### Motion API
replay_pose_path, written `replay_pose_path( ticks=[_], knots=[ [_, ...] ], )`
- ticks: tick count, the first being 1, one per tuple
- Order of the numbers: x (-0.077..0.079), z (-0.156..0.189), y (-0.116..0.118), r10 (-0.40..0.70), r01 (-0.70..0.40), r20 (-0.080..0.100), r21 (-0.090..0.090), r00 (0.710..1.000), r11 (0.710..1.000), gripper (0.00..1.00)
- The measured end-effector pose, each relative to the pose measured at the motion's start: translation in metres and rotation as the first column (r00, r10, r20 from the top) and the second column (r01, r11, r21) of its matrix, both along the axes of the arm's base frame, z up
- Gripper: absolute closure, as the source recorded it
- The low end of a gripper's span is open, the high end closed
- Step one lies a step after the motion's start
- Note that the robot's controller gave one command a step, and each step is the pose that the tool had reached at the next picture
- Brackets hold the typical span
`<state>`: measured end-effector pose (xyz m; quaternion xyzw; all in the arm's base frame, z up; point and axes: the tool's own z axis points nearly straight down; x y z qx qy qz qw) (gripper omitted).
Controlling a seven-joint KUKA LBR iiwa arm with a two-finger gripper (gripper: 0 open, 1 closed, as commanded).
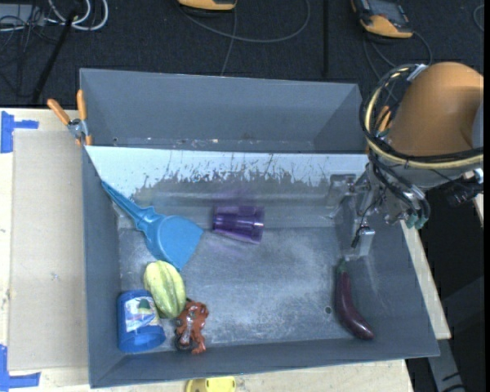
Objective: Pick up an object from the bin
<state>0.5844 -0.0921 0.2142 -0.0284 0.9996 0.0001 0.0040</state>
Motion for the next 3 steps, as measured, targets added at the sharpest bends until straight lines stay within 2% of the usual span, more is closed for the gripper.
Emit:
replay_pose_path(
  ticks=[1, 2, 3],
  knots=[
    [-0.006, -0.06, -0.022, 0.096, -0.096, -0.003, -0.001, 0.995, 0.995, 0.0],
    [-0.04, -0.106, -0.024, 0.063, -0.063, -0.007, 0.001, 0.998, 0.998, 0.0],
    [-0.053, -0.145, -0.051, 0.019, -0.019, -0.016, 0.02, 1.0, 1.0, 1.0]
  ],
)
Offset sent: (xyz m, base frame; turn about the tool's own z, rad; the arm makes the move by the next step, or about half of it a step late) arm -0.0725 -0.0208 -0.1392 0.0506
